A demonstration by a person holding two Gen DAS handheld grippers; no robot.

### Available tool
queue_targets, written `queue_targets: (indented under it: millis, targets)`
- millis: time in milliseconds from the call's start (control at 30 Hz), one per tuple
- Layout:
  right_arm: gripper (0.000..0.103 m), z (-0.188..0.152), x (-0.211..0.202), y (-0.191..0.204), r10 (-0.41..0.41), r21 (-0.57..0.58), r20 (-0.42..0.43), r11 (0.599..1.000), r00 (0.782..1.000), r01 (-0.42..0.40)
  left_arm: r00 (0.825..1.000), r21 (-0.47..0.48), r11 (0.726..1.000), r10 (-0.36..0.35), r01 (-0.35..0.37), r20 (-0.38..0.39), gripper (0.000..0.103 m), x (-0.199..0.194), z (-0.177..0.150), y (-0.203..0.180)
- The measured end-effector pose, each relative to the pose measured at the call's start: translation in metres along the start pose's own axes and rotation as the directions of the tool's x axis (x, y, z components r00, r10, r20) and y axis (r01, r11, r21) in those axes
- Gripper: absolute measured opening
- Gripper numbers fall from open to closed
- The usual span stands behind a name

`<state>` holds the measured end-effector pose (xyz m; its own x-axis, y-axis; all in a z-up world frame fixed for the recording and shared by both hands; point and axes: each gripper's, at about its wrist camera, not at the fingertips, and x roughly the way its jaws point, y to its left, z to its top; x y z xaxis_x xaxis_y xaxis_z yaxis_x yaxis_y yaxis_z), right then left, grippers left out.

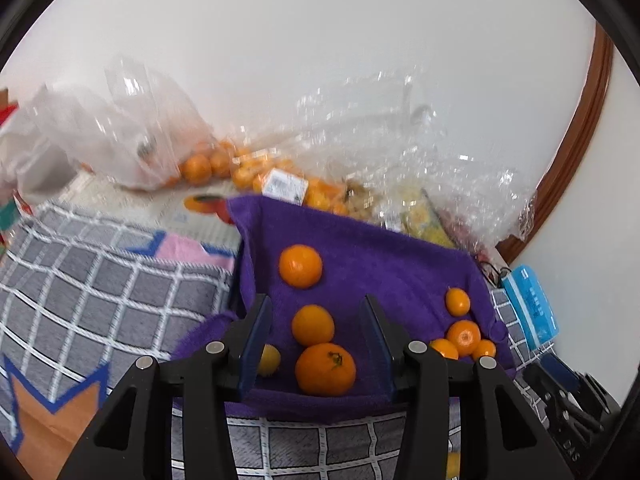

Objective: Organize fruits
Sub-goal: 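Open the left tool to drop the yellow-green citrus while the right tool withdraws, then grasp the yellow round fruit on the checkered cover with the right tool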

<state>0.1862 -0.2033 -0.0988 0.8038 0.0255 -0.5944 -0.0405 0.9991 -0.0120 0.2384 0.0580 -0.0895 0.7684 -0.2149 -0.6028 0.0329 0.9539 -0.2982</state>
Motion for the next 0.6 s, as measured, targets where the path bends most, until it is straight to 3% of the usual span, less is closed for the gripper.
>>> queue_targets:
  millis: [233,600]
  targets:
    - [0.042,-0.010,-0.025,-0.005,0.020,0.021,-0.029,1.000,0.999,-0.020,1.000,-0.002,1.000,0.012,-0.012,0.008,0.044,-0.028,0.006,-0.001]
    - [0.042,-0.039,-0.038,0.010,0.076,0.009,-0.069,0.997,0.995,-0.076,0.999,0.019,0.999,0.027,-0.027,0.019,0.045,-0.067,-0.011,0.000]
